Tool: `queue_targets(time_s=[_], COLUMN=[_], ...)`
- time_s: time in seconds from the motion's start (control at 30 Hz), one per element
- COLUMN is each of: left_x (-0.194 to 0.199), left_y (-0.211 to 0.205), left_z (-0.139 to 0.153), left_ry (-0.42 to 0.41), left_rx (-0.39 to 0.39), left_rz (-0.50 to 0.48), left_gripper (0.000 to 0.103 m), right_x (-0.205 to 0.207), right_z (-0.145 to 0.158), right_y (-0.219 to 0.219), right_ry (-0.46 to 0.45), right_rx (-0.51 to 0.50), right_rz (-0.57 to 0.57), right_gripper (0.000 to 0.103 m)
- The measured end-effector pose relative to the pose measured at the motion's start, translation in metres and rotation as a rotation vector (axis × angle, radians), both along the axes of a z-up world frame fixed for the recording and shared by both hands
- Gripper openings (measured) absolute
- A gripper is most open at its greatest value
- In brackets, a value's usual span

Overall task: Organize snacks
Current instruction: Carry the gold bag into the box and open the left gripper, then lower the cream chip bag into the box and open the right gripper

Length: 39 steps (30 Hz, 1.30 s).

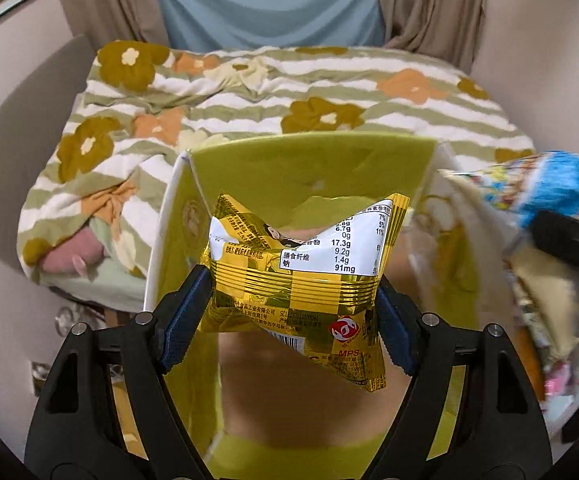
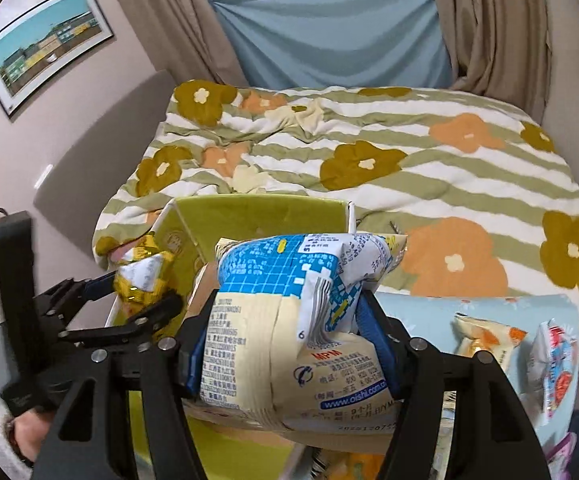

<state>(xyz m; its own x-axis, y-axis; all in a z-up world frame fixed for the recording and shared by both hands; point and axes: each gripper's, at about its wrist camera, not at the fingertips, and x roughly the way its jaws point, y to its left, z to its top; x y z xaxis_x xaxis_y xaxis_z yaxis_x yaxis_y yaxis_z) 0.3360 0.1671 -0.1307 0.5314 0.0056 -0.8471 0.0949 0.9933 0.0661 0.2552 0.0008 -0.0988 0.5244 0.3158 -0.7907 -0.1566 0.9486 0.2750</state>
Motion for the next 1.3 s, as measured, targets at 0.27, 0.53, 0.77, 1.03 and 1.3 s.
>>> queue_targets(time_s=[0.27, 0.53, 0.77, 1.03, 1.3], left_x=[0.014, -0.019, -0.039, -0.040, -0.049], left_y=[0.004, 0.028, 0.042, 0.053, 0.053], left_z=[-0.022, -0.009, 0.006, -0.003, 0.000], left_ry=[0.005, 0.023, 0.010, 0.020, 0.010], left_rx=[0.040, -0.016, -0.050, -0.038, -0.081], left_rz=[0.019, 0.089, 0.136, 0.162, 0.158], left_gripper=[0.103, 0.103, 0.103, 0.103, 0.103], right_x=[0.011, 0.014, 0.044, 0.070, 0.055], right_z=[-0.010, -0.016, -0.021, -0.048, -0.037], right_y=[0.006, 0.014, 0.036, 0.055, 0.046], right_ry=[0.017, 0.003, 0.002, 0.012, -0.010], right_rx=[-0.042, -0.089, -0.078, -0.061, -0.095], right_rz=[0.022, 0.042, 0.079, 0.085, 0.091], right_gripper=[0.062, 0.062, 0.063, 0.103, 0.103])
